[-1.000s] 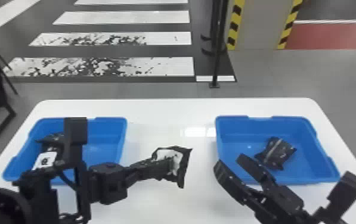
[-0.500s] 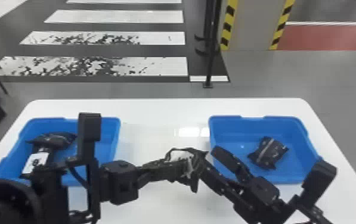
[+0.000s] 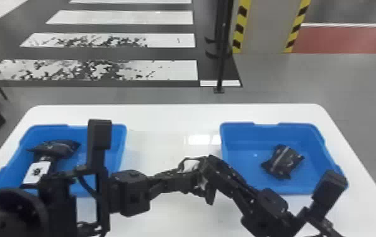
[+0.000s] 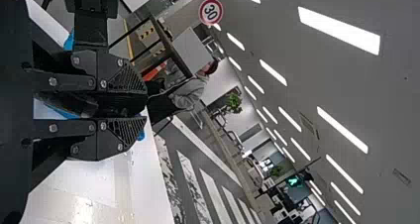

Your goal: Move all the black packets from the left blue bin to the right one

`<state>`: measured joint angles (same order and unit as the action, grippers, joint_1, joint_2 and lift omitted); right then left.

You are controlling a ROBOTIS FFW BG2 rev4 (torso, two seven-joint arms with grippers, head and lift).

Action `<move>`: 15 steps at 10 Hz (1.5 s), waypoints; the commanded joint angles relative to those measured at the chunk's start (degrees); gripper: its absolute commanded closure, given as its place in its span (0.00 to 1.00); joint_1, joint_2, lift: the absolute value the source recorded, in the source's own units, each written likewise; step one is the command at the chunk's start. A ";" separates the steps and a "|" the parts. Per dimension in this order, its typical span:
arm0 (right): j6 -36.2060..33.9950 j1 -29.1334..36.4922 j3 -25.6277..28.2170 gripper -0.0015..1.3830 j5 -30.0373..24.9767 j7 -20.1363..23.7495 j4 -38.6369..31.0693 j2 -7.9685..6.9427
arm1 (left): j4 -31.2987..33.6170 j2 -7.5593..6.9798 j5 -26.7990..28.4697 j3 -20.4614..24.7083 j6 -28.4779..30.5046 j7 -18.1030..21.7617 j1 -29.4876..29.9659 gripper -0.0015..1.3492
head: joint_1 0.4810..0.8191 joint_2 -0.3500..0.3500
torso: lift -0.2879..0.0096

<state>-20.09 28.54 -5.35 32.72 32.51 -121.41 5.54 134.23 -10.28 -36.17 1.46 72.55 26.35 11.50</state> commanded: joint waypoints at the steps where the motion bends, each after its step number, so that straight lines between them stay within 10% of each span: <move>1: -0.01 0.00 -0.02 0.93 0.41 0.10 -0.16 0.00 | -0.01 0.09 -0.28 0.03 -0.55 0.02 0.02 0.89 | 0.63 0.50 | 0.50; 2: -0.57 0.00 -0.02 0.93 0.64 0.10 -0.16 0.00 | -0.57 0.26 -0.51 0.14 -1.96 -0.07 0.31 0.86 | 0.63 0.50 | 0.50; 4: -1.28 -1.68 -0.02 0.93 1.90 0.19 0.97 0.26 | -1.13 0.70 -1.31 1.85 -4.63 -0.34 2.13 0.24 | 0.63 0.51 | 0.50; 5: -1.28 -4.21 0.44 0.93 2.01 0.10 2.65 0.79 | -0.71 0.70 -1.31 2.65 -7.44 -0.34 3.68 0.08 | 0.63 0.52 | 0.50; 15: 0.69 -22.50 15.18 0.92 -9.76 -2.63 27.40 2.81 | 14.06 8.61 6.01 17.28 -37.68 -0.60 27.45 0.11 | 0.63 0.41 | 0.50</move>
<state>-19.36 6.85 9.79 23.07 29.86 -95.45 8.22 148.10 -2.27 -30.94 18.09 36.07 25.75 38.64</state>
